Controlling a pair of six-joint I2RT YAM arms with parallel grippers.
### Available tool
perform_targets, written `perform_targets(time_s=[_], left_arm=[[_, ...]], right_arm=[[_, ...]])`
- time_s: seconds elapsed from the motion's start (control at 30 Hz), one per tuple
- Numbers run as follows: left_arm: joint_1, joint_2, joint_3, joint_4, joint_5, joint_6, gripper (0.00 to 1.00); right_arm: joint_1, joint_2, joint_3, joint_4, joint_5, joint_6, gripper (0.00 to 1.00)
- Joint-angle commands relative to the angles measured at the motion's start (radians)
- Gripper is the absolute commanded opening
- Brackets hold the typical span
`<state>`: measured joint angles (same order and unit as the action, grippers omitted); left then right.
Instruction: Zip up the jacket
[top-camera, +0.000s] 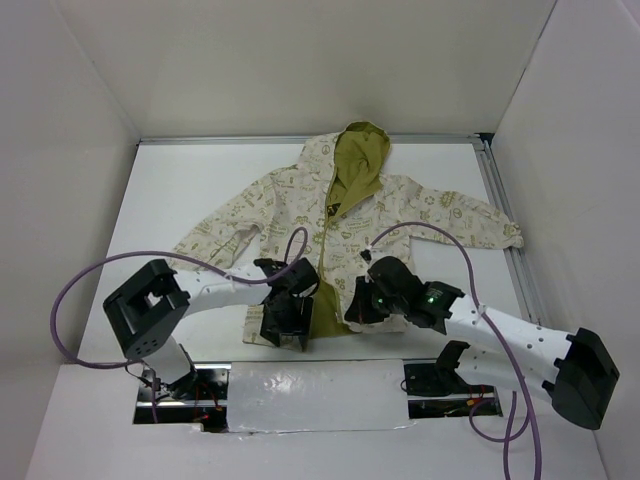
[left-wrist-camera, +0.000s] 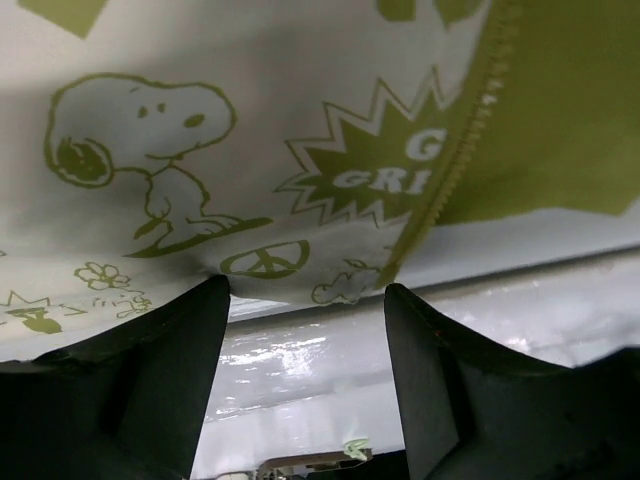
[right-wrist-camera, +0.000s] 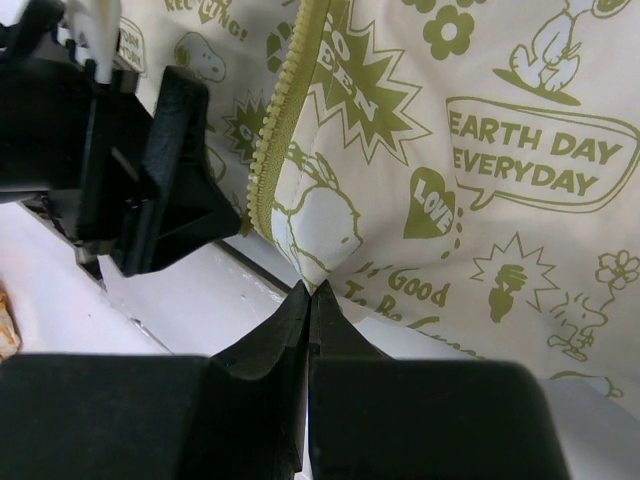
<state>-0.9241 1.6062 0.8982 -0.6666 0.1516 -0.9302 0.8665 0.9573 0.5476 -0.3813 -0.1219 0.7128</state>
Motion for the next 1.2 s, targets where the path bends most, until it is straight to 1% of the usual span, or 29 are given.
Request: perform_targets(time_s=[0.0,0.03,0.1,0.17,0.2,0.27,0.33,0.37,0.4,0.5,0.63,0.67,0.73,0.77,0.83,0.97,1.1,1.17], left_arm=[[-0.025,0.046,0.062,-0.105,-0.111,-0.148,0.75],[-0.031,0.084,0.089,-0.134,-0.128,-0.197,0.75],[-0.041,0.095,0.103,-0.143,-0.129,-0.205,0.75],[-0.051,0.121,0.111,-0.131,-0.121,-0.202,0.72],[-0.056,0.135,0.119,-0.133,-0.122,-0.208,0.64],[-0.065,0.147,0.125,-0.114,-0.107,-0.196,0.52],[-0.065,0.15,0.127,-0.102,-0.092,-0.187,0.45],[-0.067,0.147,0.13,-0.102,-0.093,-0.19,0.43],[-0.065,0.135,0.131,-0.105,-0.093,-0.19,0.37],[-0.067,0.085,0.128,-0.088,-0.086,-0.148,0.27],[-0.065,-0.003,0.11,-0.039,-0.043,-0.09,0.28],[-0.067,-0.04,0.105,-0.028,-0.034,-0.075,0.22],[-0.067,-0.086,0.097,0.001,-0.011,-0.049,0.15],[-0.067,-0.098,0.096,0.007,-0.006,-0.033,0.07],[-0.067,-0.123,0.093,0.012,-0.009,-0.035,0.01],[-0.067,-0.183,0.087,0.028,0.015,0.013,0.0],[-0.049,-0.248,0.084,0.021,0.0,0.007,0.0],[-0.038,-0.304,0.08,0.033,-0.01,-0.008,0.0]], right_arm=[[-0.012,-0.029,-0.008,0.033,-0.016,0.002,0.0],[-0.015,-0.032,-0.009,0.033,-0.019,0.004,0.0],[-0.015,-0.035,-0.011,0.03,-0.016,0.007,0.0],[-0.015,-0.037,-0.014,0.03,-0.015,0.01,0.0],[-0.015,-0.04,-0.014,0.028,-0.013,0.01,0.0],[-0.017,-0.051,-0.024,0.024,-0.007,0.014,0.0],[-0.017,-0.054,-0.026,0.025,-0.008,0.013,0.0],[-0.018,-0.054,-0.028,0.022,-0.009,0.013,0.0],[-0.018,-0.051,-0.026,0.024,-0.009,0.011,0.0],[-0.02,-0.04,-0.029,0.028,-0.012,0.007,0.0],[-0.023,-0.028,-0.028,0.033,-0.01,-0.001,0.0],[-0.021,-0.025,-0.026,0.035,-0.01,-0.001,0.0],[-0.024,-0.022,-0.025,0.036,-0.01,-0.006,0.0],[-0.027,-0.02,-0.026,0.039,-0.013,-0.012,0.0],[-0.03,-0.017,-0.026,0.042,-0.013,-0.013,0.0],[-0.032,-0.006,-0.021,0.051,-0.01,-0.03,0.0],[-0.037,-0.011,-0.015,0.071,0.002,-0.033,0.0],[-0.046,-0.034,-0.021,0.119,-0.012,-0.033,0.0]])
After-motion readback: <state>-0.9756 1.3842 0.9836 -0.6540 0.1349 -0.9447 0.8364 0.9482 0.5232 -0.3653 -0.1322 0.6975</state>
